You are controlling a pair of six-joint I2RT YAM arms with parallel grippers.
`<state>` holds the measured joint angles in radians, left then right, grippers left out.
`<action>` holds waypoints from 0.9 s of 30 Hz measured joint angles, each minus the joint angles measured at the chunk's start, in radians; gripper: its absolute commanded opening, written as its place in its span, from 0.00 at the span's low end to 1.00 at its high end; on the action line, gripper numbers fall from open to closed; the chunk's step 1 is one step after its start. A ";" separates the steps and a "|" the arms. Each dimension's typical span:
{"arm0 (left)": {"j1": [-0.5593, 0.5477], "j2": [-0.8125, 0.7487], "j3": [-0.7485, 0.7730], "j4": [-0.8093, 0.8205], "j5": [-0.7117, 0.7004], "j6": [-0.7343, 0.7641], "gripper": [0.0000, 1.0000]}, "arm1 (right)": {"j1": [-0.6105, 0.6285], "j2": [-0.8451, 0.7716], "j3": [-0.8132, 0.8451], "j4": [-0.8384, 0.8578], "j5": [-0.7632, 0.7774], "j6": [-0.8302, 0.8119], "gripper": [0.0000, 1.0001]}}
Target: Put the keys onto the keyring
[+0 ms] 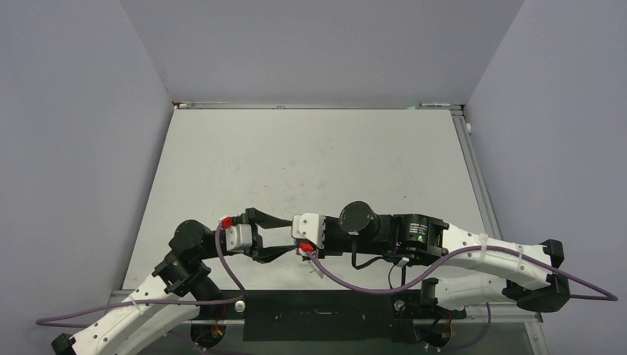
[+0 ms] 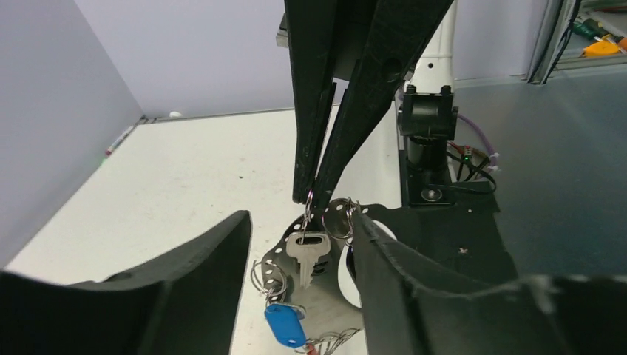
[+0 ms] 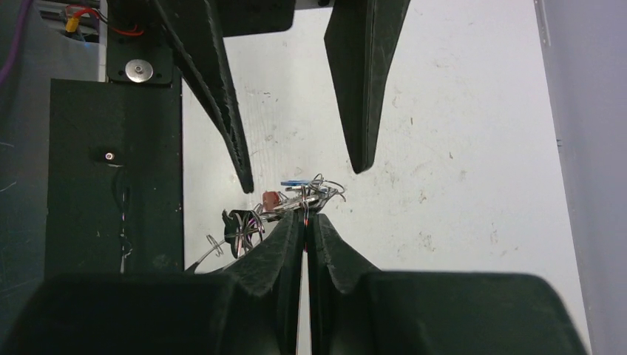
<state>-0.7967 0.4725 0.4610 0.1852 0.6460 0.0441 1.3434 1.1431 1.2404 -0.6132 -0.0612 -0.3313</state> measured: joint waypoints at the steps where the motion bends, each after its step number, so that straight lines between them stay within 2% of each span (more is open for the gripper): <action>1: 0.000 -0.006 0.000 0.001 -0.003 0.004 0.57 | 0.000 -0.012 -0.015 0.010 0.005 -0.001 0.05; 3: 0.000 -0.026 0.000 0.002 -0.012 0.006 0.58 | 0.000 -0.041 -0.046 0.037 0.011 -0.001 0.05; 6: 0.000 -0.053 0.000 0.010 -0.024 0.012 0.51 | 0.000 -0.097 -0.089 0.072 0.012 0.000 0.05; 16: 0.001 -0.065 0.000 0.061 -0.024 0.015 0.39 | 0.007 -0.219 -0.177 0.241 -0.058 0.026 0.05; 21: 0.002 -0.064 0.000 0.096 0.002 0.003 0.27 | 0.007 -0.216 -0.221 0.284 -0.097 0.037 0.05; 27: 0.005 -0.057 -0.001 0.121 0.040 -0.009 0.27 | 0.007 -0.216 -0.227 0.328 -0.137 0.040 0.05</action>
<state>-0.7921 0.4152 0.4603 0.3061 0.6861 0.0349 1.3502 0.9276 1.0138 -0.2852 -0.1982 -0.2916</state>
